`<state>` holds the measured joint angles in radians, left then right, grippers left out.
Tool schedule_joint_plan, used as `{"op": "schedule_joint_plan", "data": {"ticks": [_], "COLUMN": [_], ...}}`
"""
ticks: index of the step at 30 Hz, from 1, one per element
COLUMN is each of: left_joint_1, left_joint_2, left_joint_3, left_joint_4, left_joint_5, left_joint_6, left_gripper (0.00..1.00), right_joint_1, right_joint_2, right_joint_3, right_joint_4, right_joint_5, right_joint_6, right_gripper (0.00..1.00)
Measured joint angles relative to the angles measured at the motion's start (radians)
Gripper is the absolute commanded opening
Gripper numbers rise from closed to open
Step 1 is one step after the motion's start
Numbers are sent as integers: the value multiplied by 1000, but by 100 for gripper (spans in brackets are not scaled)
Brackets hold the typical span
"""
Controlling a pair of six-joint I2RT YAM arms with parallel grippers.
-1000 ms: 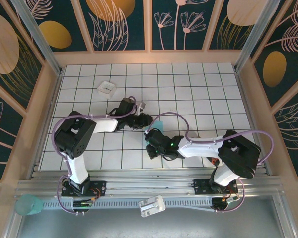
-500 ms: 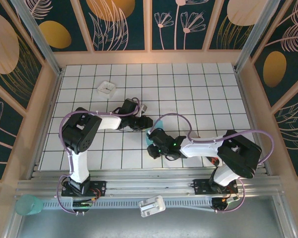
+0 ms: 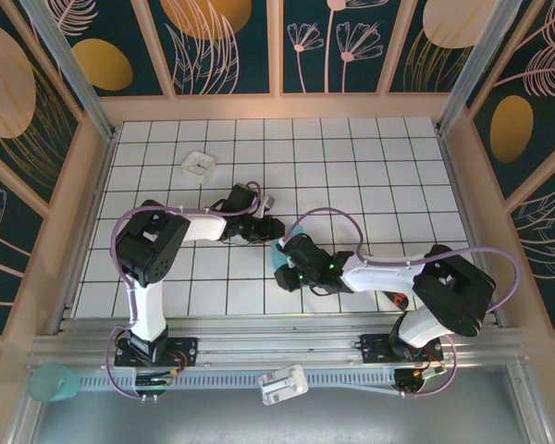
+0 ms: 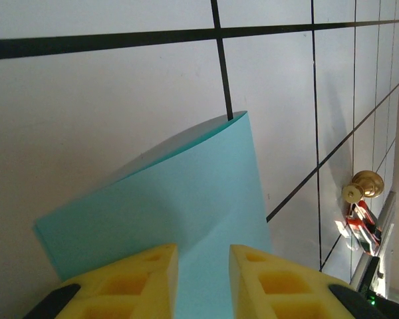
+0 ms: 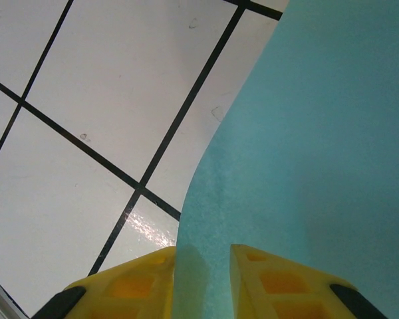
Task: Fold a paper plane with a square sheet of paper (pick it up from the middle)
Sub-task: Third fold the triangle at the center of the table.
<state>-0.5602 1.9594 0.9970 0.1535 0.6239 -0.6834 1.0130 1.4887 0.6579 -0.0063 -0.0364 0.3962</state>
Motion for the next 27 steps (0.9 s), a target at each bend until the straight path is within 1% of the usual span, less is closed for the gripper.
{"op": "schedule_joint_plan", "data": {"ticks": [9, 15, 21, 23, 27], "left_joint_1": [0, 0, 0, 0, 0], "left_joint_2": [3, 4, 5, 6, 11], "left_joint_3": [3, 4, 4, 4, 11], "left_joint_4": [-2, -5, -5, -7, -13], "left_joint_5": [1, 0, 0, 0, 2], "left_joint_6": [3, 3, 5, 10, 15], "left_gripper": [26, 25, 24, 24, 23], "right_joint_1": [-12, -17, -24, -34, -69], "right_joint_2": [-11, -15, -15, -15, -15], "right_joint_3": [-21, -31, -31, -31, -31], "right_joint_4": [10, 19, 30, 34, 46], "right_joint_5": [-24, -38, -44, -48, -75], "right_joint_6": [-6, -6, -8, -10, -18], "right_gripper": [28, 27, 14, 11, 10]}}
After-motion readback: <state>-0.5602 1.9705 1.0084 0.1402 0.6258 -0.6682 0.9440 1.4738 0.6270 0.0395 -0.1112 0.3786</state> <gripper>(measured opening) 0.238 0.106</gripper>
